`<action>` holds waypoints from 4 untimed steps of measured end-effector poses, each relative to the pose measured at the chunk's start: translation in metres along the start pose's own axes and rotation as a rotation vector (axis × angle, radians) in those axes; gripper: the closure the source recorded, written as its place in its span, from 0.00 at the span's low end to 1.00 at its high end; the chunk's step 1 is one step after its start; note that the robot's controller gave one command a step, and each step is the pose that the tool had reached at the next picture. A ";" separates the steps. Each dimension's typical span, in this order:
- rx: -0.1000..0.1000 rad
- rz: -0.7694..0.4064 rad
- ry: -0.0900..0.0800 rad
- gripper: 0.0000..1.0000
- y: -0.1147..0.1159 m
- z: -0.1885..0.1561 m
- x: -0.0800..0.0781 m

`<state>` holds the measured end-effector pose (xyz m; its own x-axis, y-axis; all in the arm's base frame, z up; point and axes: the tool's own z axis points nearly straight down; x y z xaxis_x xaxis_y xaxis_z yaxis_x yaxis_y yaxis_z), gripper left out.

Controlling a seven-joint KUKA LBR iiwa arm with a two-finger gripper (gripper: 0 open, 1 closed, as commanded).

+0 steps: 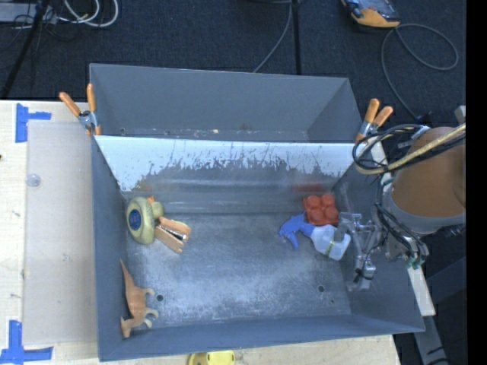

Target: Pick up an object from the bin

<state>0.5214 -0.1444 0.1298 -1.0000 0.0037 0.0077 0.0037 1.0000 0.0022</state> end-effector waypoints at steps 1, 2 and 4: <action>0.002 -0.005 -0.006 0.00 0.001 -0.004 -0.001; 0.002 0.114 -0.010 0.00 0.013 0.025 -0.048; 0.000 0.435 -0.007 0.00 0.012 0.011 -0.057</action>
Offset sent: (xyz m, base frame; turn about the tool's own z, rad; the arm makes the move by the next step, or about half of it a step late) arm 0.0903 0.0277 -0.0598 0.2240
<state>0.5780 -0.1327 0.1182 -0.9054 0.4245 0.0010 0.4245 0.9054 0.0004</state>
